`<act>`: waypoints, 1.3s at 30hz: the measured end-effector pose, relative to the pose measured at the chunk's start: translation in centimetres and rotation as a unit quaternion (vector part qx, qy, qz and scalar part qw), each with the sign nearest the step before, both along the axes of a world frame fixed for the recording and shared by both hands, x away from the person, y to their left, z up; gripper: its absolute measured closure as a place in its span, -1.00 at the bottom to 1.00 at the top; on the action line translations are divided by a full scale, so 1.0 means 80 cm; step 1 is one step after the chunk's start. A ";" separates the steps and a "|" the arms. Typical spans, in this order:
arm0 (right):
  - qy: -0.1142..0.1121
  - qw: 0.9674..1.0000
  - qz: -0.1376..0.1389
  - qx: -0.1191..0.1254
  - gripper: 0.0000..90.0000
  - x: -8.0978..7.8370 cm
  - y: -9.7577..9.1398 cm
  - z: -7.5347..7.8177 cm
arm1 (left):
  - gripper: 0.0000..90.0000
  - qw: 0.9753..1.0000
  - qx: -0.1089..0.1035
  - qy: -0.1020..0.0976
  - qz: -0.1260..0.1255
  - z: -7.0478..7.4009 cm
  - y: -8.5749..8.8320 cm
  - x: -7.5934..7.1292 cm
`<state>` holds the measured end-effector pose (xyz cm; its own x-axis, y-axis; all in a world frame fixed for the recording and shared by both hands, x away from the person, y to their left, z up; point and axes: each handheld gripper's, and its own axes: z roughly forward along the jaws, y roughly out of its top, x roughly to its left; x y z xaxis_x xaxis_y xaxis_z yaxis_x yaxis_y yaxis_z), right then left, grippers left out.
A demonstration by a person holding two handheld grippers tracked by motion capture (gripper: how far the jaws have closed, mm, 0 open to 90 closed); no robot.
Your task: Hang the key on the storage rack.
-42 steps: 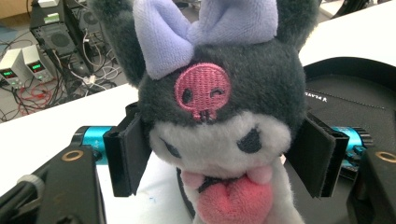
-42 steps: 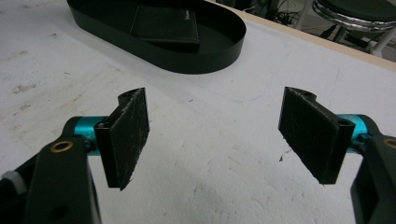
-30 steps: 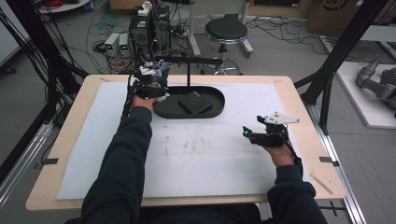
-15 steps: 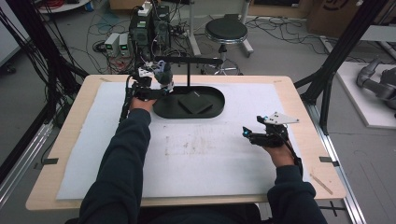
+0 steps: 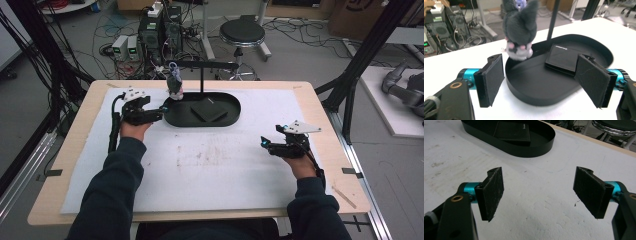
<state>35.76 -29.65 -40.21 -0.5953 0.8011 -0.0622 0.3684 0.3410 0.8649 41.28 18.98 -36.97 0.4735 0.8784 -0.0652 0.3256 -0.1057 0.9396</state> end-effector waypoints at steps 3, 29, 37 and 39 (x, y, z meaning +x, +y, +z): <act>-0.003 1.000 0.002 -0.002 -0.45 0.002 0.000 -0.001 | -0.52 1.000 -0.010 -0.018 -0.003 -0.005 0.006 -0.024; -0.009 1.000 -0.009 -0.014 -0.47 -0.004 -0.004 0.005 | -0.52 0.998 -0.021 -0.060 -0.012 -0.027 0.046 -0.106; -0.007 1.000 -0.012 -0.013 -0.47 -0.004 -0.005 0.004 | -0.52 0.998 -0.021 -0.055 -0.012 -0.028 0.048 -0.103; -0.008 1.000 -0.013 -0.012 -0.47 -0.003 -0.006 0.003 | -0.52 0.998 -0.021 -0.054 -0.011 -0.029 0.049 -0.102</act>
<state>35.49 -30.10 -39.94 -0.5730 0.8144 -0.0911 0.3631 0.3519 0.8627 33.13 22.86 -39.29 0.4998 0.8647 -0.0496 0.2198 -0.0712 0.9729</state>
